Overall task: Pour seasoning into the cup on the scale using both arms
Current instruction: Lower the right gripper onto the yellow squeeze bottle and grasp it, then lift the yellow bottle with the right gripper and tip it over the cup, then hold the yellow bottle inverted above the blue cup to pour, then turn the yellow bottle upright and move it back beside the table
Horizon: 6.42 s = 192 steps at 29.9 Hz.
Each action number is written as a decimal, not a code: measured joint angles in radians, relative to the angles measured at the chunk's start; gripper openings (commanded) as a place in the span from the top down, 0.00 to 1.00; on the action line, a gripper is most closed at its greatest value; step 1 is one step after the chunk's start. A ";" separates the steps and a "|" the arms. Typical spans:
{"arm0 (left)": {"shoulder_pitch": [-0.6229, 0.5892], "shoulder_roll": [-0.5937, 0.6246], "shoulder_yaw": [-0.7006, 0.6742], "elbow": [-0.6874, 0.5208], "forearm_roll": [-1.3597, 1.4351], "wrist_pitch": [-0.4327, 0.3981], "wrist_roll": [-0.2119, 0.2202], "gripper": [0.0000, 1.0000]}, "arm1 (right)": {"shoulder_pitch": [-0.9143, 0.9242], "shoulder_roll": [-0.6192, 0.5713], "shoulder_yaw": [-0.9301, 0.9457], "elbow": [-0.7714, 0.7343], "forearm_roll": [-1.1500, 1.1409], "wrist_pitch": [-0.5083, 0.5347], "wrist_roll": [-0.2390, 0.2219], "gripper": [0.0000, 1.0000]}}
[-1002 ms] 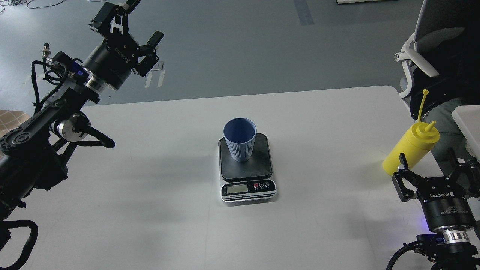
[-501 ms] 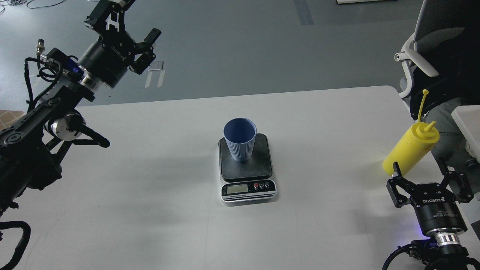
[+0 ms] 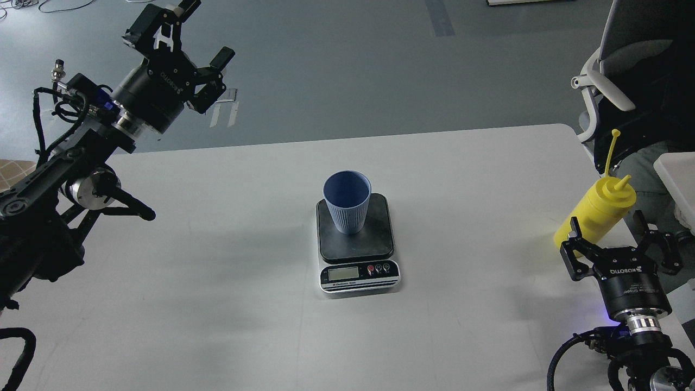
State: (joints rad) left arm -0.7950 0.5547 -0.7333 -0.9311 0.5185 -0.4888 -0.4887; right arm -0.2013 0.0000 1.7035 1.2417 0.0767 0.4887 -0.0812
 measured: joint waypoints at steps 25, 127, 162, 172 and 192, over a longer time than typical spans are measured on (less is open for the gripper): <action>0.005 0.051 0.034 -0.013 0.000 0.000 0.000 0.02 | 0.161 0.000 0.007 -0.164 -0.016 0.000 0.000 0.01; 0.080 0.194 -0.191 -0.151 0.017 0.000 0.000 0.02 | 0.950 -0.092 -0.843 0.050 -2.187 -0.181 0.036 1.00; 0.132 0.225 -0.242 -0.185 0.017 0.000 0.000 0.02 | 0.899 -0.001 -0.443 0.021 -1.781 -0.149 -0.173 1.00; 0.134 0.225 -0.225 -0.214 0.019 0.000 0.000 0.02 | 0.813 0.000 -0.184 0.177 -0.731 -0.148 -0.254 1.00; 0.146 0.349 -0.195 -0.255 0.060 0.000 0.000 0.02 | 0.244 0.000 0.041 -0.022 -0.102 0.000 -0.309 1.00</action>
State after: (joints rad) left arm -0.6490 0.9035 -0.9286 -1.1857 0.5786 -0.4887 -0.4887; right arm 0.0425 0.0001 1.7450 1.2195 -0.0255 0.4886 -0.3902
